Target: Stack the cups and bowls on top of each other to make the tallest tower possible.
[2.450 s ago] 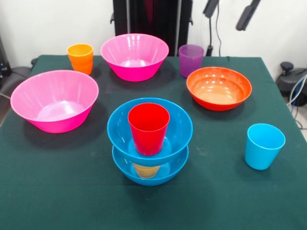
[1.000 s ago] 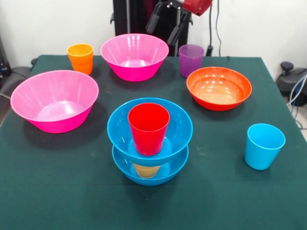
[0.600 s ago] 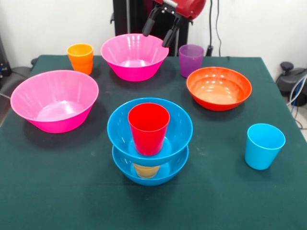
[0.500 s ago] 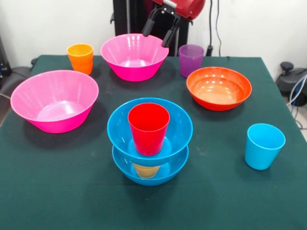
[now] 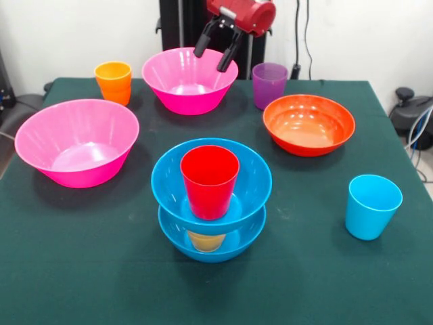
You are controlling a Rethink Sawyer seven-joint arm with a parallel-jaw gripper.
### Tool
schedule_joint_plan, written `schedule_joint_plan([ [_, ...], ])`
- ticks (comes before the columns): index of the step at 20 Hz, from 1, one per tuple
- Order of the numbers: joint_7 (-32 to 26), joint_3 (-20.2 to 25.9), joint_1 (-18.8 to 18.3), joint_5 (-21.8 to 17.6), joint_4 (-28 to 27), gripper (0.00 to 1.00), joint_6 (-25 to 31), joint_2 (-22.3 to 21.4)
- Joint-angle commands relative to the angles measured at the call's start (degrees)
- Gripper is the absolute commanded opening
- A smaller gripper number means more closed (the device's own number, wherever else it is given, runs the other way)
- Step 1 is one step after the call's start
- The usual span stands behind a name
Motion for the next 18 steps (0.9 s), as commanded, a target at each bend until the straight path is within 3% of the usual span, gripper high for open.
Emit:
schedule_joint_plan([
  [1, 13.3, 8.6, -0.9, 3.0, 5.1, 1.0, -5.0, 4.6],
  [18, 17.7, 13.1, -2.1, 9.0, 6.6, 1.0, -17.3, 12.0],
])
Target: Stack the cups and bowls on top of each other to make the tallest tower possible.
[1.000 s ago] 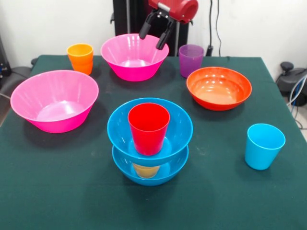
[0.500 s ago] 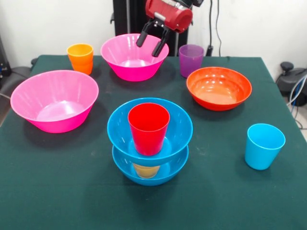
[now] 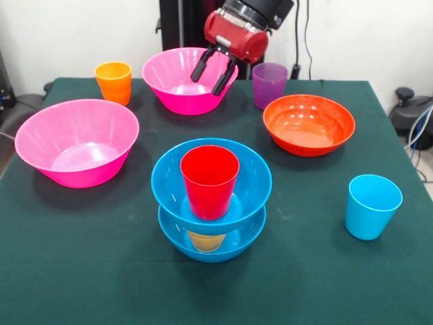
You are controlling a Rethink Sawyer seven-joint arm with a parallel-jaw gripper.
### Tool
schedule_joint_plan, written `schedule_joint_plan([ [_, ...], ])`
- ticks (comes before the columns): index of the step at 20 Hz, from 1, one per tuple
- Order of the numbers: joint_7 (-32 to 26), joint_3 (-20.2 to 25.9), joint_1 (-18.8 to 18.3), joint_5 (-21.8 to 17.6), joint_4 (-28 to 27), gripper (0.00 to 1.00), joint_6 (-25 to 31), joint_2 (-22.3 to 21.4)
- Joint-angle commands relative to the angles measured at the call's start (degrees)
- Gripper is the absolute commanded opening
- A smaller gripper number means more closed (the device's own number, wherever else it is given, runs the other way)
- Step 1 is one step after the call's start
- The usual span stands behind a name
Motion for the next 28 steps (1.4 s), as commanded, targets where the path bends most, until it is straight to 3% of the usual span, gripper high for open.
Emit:
schedule_joint_plan([
  [1, 15.6, 10.4, -1.5, 4.1, 2.9, 1.0, -4.6, 5.8],
  [12, 15.6, 12.7, -2.2, 5.6, 3.7, 1.0, -7.4, 7.3],
  [21, 12.9, 12.5, -3.8, 3.4, 6.4, 1.0, -4.8, 3.3],
  [28, 13.3, 13.3, -4.5, 3.1, 7.9, 1.0, -6.4, 3.5],
])
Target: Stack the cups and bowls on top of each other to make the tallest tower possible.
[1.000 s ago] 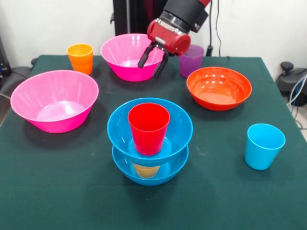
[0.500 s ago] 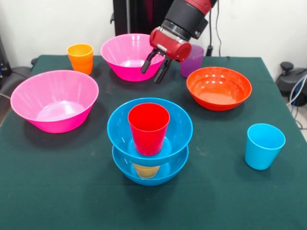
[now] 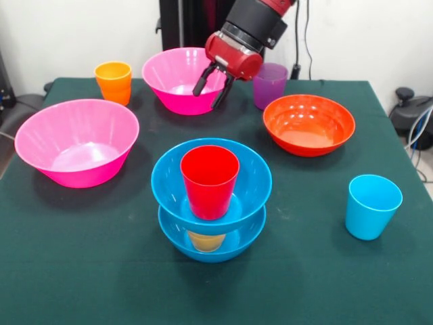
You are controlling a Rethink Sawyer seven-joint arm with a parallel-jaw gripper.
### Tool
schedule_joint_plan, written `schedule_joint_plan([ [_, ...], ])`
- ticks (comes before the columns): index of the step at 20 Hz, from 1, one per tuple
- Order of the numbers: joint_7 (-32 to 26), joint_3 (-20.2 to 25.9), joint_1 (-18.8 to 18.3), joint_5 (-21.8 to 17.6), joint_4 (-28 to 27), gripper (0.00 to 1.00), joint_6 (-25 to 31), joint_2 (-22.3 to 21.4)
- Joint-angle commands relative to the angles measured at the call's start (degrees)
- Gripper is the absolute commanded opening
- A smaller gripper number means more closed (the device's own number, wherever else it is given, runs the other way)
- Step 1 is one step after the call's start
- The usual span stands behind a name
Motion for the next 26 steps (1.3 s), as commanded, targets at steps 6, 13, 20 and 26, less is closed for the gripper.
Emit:
schedule_joint_plan([
  [6, 15.0, 10.1, -2.9, 0.1, 4.4, 1.0, -3.4, 1.6],
  [13, 16.8, 12.4, -5.1, -1.2, 5.2, 1.0, -8.3, 4.3],
  [20, 16.6, 14.0, -6.4, -1.2, 6.6, 1.0, -12.1, 6.0],
  [26, 15.2, 14.3, -7.0, -0.7, 7.9, 1.0, -12.6, 5.3],
])
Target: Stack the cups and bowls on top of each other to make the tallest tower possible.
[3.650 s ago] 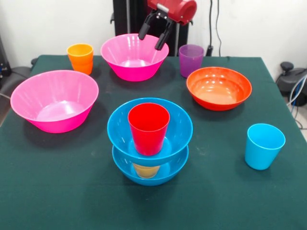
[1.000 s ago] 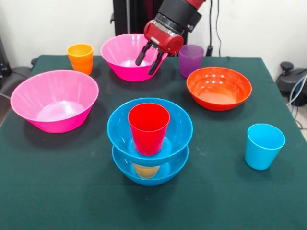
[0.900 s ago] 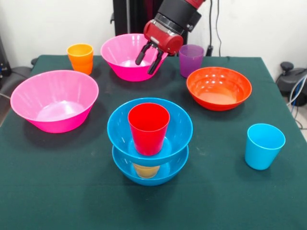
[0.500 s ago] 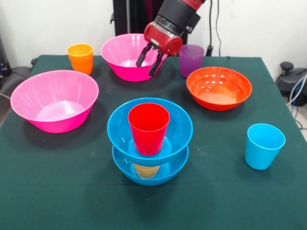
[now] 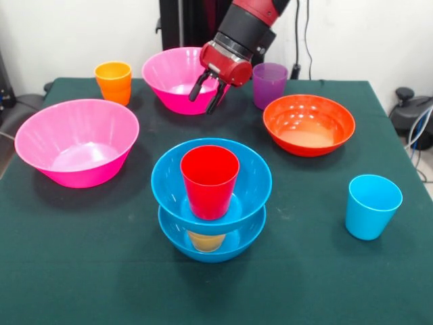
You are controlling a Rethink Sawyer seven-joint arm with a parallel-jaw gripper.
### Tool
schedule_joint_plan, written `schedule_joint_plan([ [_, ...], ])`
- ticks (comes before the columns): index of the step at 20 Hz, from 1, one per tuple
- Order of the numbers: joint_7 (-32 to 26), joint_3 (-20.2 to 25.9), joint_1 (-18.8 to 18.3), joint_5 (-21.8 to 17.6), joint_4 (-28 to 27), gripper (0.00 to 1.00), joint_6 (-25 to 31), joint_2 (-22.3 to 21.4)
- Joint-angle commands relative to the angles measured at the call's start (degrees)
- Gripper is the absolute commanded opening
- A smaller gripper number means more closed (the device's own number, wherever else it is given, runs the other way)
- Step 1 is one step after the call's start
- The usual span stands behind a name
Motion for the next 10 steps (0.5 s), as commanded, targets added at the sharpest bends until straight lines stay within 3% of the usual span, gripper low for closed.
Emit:
schedule_joint_plan([
  [1, 14.9, 8.0, -0.7, -0.2, 2.7, 1.0, -0.4, 1.6],
  [10, 14.4, 7.6, 1.3, 2.7, 4.6, 1.0, 0.3, 0.1],
])
